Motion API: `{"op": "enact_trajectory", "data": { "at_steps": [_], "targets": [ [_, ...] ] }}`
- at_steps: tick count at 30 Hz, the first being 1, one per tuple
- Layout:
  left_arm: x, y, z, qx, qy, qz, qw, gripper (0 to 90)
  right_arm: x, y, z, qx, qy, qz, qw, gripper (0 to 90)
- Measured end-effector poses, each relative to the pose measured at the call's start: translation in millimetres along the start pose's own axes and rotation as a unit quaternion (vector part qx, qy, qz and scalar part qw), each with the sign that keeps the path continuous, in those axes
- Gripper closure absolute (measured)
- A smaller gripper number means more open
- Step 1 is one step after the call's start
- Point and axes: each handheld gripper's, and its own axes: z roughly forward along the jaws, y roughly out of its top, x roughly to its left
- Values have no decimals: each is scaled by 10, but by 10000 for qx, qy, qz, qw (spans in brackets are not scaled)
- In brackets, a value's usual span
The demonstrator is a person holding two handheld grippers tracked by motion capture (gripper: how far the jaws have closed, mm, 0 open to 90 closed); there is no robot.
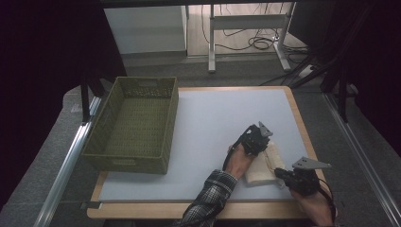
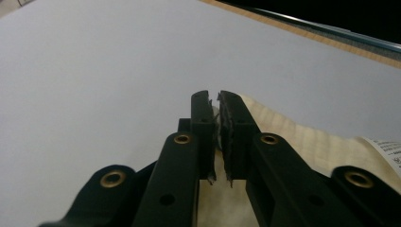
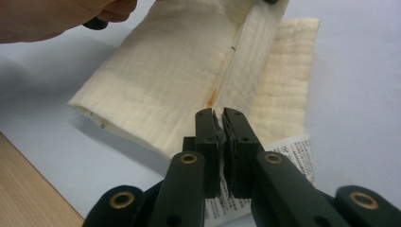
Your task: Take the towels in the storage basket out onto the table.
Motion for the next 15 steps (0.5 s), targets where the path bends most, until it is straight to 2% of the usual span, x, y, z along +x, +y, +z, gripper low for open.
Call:
{"op": "enact_trajectory", "data": {
  "at_steps": [2, 4, 5, 9, 12, 15],
  "targets": [
    [-3, 0, -30, -15, 60, 48, 10000, 776, 5, -5, 11, 25, -19, -22, 10000, 854],
    [12, 3, -97, -116, 120, -2, 9999, 656, 2, -12, 7, 33, -28, -9, 10000, 853],
    [26, 2, -139, -160, 123, -31, 9998, 625, -2, -16, 4, 31, -44, 11, 10000, 852],
    [101, -54, -357, -269, 190, -84, 9994, 524, -10, -25, -5, 40, -59, 35, 10000, 848],
    [154, -142, -512, -482, 262, -219, 9983, 462, -8, -23, -7, 38, -102, 29, 9999, 845],
    [198, -226, -611, -513, 179, -348, 9979, 430, -12, -19, -16, 30, -115, 35, 9999, 837]
  ]
}}
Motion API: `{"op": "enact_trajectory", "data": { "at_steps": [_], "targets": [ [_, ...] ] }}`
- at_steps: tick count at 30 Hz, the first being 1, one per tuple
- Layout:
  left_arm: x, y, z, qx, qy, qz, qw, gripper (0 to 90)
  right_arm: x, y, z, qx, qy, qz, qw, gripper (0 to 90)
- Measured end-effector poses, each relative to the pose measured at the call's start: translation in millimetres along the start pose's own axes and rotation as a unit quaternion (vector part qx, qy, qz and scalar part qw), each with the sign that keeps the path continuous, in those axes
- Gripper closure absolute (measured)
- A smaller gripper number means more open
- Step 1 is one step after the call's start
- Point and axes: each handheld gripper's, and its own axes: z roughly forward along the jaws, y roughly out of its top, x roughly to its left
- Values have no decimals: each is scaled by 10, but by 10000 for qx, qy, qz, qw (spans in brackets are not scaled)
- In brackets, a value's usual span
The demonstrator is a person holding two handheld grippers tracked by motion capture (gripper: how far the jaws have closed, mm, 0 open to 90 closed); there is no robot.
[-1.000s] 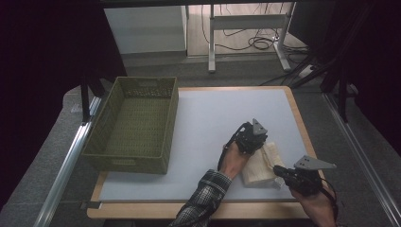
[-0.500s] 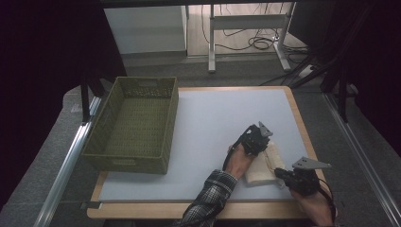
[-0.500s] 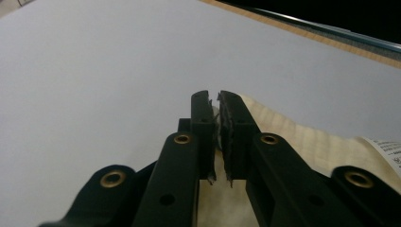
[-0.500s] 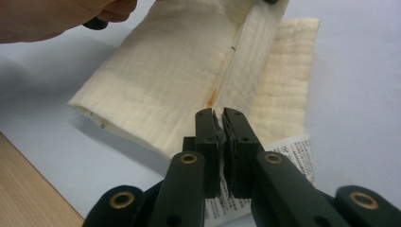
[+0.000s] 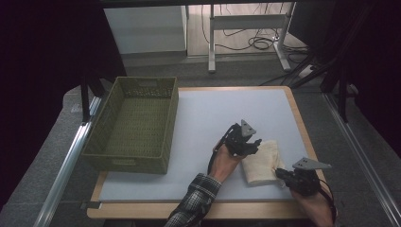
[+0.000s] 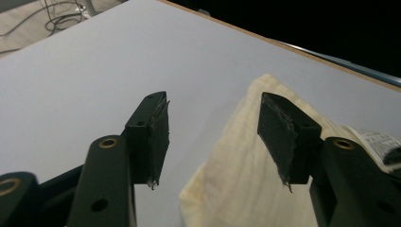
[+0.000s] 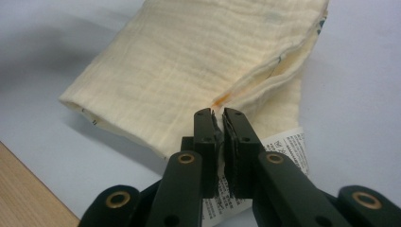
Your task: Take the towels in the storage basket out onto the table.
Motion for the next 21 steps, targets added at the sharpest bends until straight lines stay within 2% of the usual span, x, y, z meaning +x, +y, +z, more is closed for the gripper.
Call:
{"op": "enact_trajectory", "data": {
  "at_steps": [3, 5, 9, 11, 15, 19, 21],
  "targets": [
    [-13, -92, -37, 125, 9, 101, 9999, 425, 0, 12, -54, -42, -49, -1, 10000, 802],
    [-24, -158, -42, 167, 13, 95, 9998, 416, -13, 35, -132, -97, -113, -15, 9999, 770],
    [-10, -256, -3, 342, 97, 183, 9992, 411, -73, 122, -296, -315, -325, -4, 9990, 673],
    [5, -294, 43, 386, 112, 118, 9991, 409, -107, 181, -308, -368, -349, 24, 9987, 612],
    [31, -365, 129, 527, 216, 117, 9983, 410, -125, 227, -129, -278, -389, 60, 9988, 568],
    [66, -456, 207, 678, 246, 78, 9974, 406, -183, 128, 99, 31, -603, 44, 9982, 574],
    [82, -468, 202, 636, 187, 21, 9978, 400, -225, 65, 149, 125, -660, 94, 9977, 574]
  ]
}}
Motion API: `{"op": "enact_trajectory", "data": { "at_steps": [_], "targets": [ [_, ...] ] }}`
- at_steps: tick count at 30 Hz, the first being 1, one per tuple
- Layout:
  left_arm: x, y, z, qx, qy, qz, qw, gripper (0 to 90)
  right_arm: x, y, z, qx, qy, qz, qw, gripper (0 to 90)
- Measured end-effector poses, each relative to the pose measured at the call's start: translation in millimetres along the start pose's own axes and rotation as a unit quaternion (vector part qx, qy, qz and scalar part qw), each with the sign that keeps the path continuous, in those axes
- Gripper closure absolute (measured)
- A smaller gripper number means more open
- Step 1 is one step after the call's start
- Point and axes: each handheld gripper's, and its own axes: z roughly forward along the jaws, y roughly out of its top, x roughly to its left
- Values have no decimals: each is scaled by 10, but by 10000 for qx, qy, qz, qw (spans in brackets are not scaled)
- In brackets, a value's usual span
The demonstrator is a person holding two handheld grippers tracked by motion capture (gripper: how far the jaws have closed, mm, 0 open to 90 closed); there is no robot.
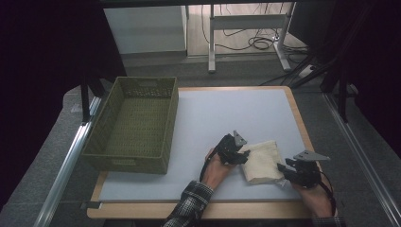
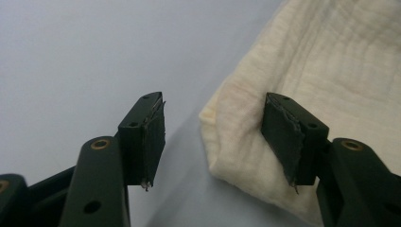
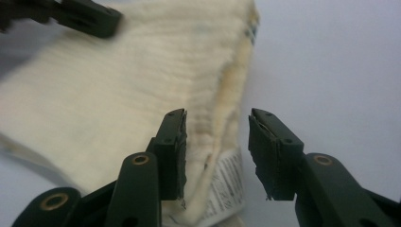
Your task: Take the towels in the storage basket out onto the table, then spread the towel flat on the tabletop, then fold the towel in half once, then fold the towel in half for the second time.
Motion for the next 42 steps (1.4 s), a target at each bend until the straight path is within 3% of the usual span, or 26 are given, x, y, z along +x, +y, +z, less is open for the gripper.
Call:
{"op": "enact_trajectory", "data": {
  "at_steps": [5, 10, 13, 16, 19, 24, 28, 34, 38, 42],
  "targets": [
    [52, 99, -87, -296, 54, -163, 9994, 387, -37, -78, 20, -14, 38, 74, 10000, 573],
    [73, 97, 116, 137, 283, -48, 9995, 388, -31, -72, 44, -11, 51, 52, 10000, 573],
    [106, 72, 157, 93, 212, -197, 9995, 395, -41, -82, 43, -24, 71, 91, 9999, 569],
    [97, 101, 72, 6, 310, -64, 9995, 383, -46, -88, 39, -46, 85, 126, 9999, 565],
    [131, 118, -39, -70, 192, -163, 9997, 380, -46, -77, 2, -91, 75, 155, 9998, 538],
    [210, 54, -130, -47, -8, -358, 9993, 388, -48, -64, -128, -219, 308, 303, 9988, 487],
    [243, -14, -149, -4, -173, -455, 9988, 385, -39, -99, -146, -77, 489, 351, 9982, 430],
    [243, -45, -69, 210, -330, -471, 9981, 354, -9, -136, -28, 121, 533, 425, 9976, 403],
    [227, -62, -7, 300, -386, -456, 9978, 354, 59, -108, -1, 177, 379, 258, 9988, 421],
    [230, -80, 9, 271, -453, -517, 9973, 369, 107, -93, -2, 226, 444, 261, 9984, 568]
  ]
}}
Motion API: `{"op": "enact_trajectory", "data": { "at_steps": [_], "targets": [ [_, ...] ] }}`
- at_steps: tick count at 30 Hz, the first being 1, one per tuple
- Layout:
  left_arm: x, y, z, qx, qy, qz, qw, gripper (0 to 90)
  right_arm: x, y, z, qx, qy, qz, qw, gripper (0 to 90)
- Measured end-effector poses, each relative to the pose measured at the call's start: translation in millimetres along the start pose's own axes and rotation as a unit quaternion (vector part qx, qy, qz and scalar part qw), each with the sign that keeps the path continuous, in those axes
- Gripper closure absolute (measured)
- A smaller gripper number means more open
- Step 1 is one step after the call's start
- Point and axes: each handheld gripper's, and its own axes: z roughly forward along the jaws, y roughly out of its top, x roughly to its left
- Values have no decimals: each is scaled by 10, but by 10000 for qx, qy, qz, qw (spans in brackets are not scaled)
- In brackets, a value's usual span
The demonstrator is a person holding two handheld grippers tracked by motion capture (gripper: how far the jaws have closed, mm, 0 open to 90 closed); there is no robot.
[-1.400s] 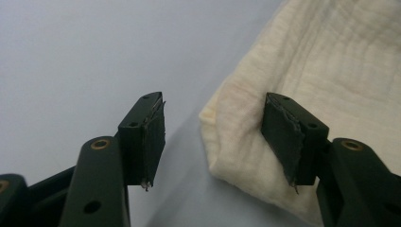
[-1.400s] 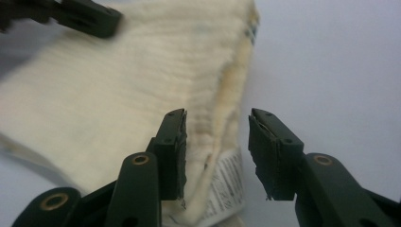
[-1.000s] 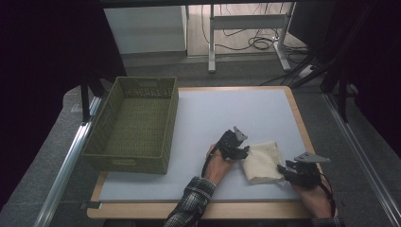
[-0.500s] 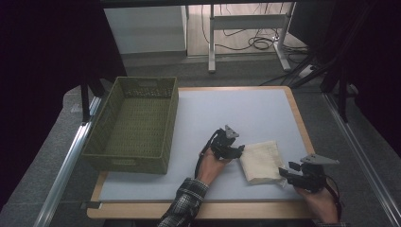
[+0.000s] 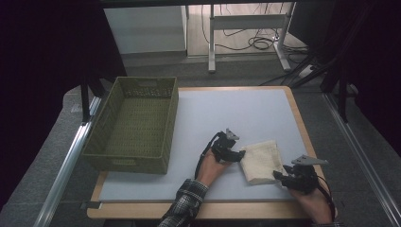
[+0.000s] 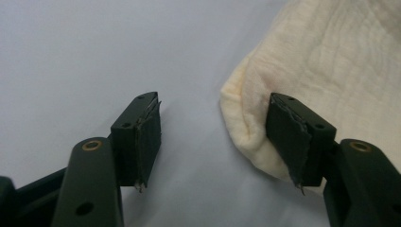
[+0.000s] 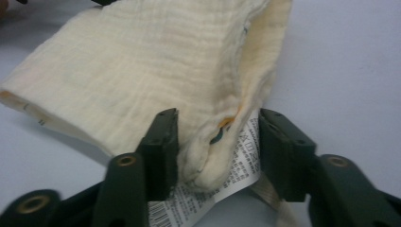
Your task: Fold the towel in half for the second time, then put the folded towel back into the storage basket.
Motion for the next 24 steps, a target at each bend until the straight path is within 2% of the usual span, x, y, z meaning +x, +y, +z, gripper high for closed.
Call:
{"op": "enact_trajectory", "data": {
  "at_steps": [3, 6, 8, 9, 10, 11, 15, 19, 24],
  "targets": [
    [-17, 2, -7, 45, -15, 20, 10000, 413, 17, 1, 1, 10, 203, 18, 9998, 718],
    [-31, 6, -12, 57, -140, 29, 9999, 495, 23, 0, 3, 8, 288, 49, 9996, 767],
    [-34, 7, -15, 69, -392, 25, 9992, 619, 26, 7, 4, 25, 301, 62, 9995, 781],
    [-35, 5, -10, 65, -576, 2, 9983, 722, 30, 9, 2, 42, 300, 77, 9995, 785],
    [-44, 2, -9, 45, -586, 21, 9983, 789, 32, 11, 1, 48, 299, 85, 9995, 787],
    [-46, -1, -10, 32, -613, 66, 9981, 811, 31, 14, -1, 55, 301, 95, 9995, 790],
    [-39, -11, -23, -58, -606, 57, 9981, 858, 27, 29, -18, 59, 315, 89, 9994, 793],
    [-40, 14, -50, -118, -549, 66, 9984, 862, 40, 51, -62, 19, 411, 124, 9991, 794],
    [-13, 68, -162, -185, -458, 117, 9987, 862, 60, 104, -105, -81, 531, 121, 9985, 793]
  ]
}}
